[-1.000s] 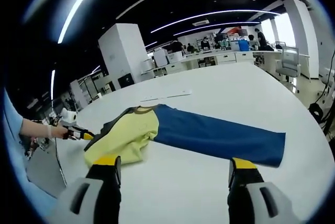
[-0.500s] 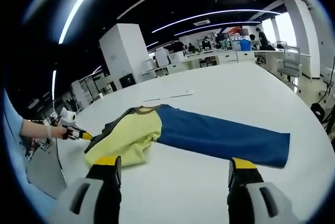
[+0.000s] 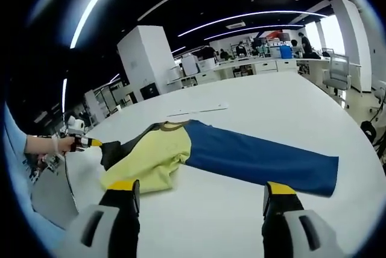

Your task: Fold the garment on the visible template until the final outline fits inside the template.

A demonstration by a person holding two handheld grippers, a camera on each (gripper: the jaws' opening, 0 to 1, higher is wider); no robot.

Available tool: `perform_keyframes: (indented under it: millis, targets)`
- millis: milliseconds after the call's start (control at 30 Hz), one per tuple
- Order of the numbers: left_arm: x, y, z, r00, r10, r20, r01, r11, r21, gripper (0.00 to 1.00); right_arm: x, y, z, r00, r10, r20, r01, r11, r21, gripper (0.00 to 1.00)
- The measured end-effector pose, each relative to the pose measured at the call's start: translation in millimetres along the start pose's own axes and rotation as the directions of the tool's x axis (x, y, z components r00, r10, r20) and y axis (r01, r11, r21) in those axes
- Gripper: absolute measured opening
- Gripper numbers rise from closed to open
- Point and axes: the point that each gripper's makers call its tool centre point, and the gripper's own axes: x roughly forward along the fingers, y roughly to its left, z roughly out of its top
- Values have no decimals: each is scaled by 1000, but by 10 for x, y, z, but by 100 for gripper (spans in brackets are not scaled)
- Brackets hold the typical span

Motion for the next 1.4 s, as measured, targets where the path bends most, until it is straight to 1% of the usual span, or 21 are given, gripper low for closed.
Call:
perform_keyframes:
  millis: [100,133,167,233,333,400,433,467,533,567,600,633,667,833,933,967,1033,1133,1267,1333,1400]
  targets:
    - [-170,228,45,998,51,31,-51,999,-20,0,7,15,3,1000,-2,-4,2,1000,-2,85]
    - [-239,329,76,995,79,54,-77,996,-48,0,12,28,-2,1000,-1,-8,1,1000,-3,85]
    - [-277,379,88,994,90,66,-85,994,-67,0,18,43,-10,1000,-1,-14,1,1000,-3,85]
    - [-379,570,104,985,151,87,-142,985,-97,0,26,65,-23,1000,0,-23,0,1000,-7,85]
    - [-488,806,129,974,201,106,-187,975,-123,0,37,96,-28,999,-1,-36,0,1000,-10,85]
    - [-526,936,129,969,223,102,-208,968,-140,0,43,114,-23,999,-3,-47,3,1000,-16,85]
    - [-531,963,129,968,230,101,-215,967,-136,0,45,124,-18,999,-3,-50,2,1000,-18,85]
    - [-547,1051,128,962,255,95,-241,961,-138,0,48,135,-9,999,-2,-53,1,1000,-20,85]
    - [-549,1135,151,960,263,100,-246,957,-152,0,53,158,15,998,-3,-58,2,1000,-26,85]
    - [-560,1194,171,953,283,108,-261,949,-178,0,55,167,25,998,-3,-60,1,1000,-28,85]
    - [-562,1232,171,951,293,103,-271,945,-186,0,58,173,32,998,-3,-63,1,1000,-30,85]
    - [-578,1317,161,943,319,95,-299,938,-176,0,60,173,35,997,-6,-71,3,999,-37,85]
    - [-587,1364,162,939,331,95,-312,934,-173,0,61,178,40,997,-6,-74,3,999,-40,85]
    - [-622,1627,125,925,368,91,-342,914,-220,0,67,213,48,995,-11,-97,6,999,-50,85]
    - [-623,1748,113,918,385,94,-352,902,-251,0,83,238,54,994,-15,-110,9,998,-55,85]
    - [-614,1784,111,918,384,96,-351,901,-255,0,86,247,54,993,-16,-114,9,998,-57,85]
    - [-603,1855,106,915,392,97,-354,894,-276,0,95,252,48,993,-18,-118,11,998,-56,85]
    - [-584,1975,92,910,403,91,-365,888,-281,0,107,286,11,992,-17,-127,11,999,-47,85]
    - [-565,2089,140,908,408,92,-370,887,-277,0,129,334,-61,990,-17,-139,11,999,-42,85]
    - [-548,2141,156,910,407,83,-371,886,-278,0,144,355,-75,990,-18,-138,12,999,-42,86]
    - [-535,2164,150,910,409,72,-378,888,-263,0,168,377,-82,991,-16,-133,11,999,-35,87]
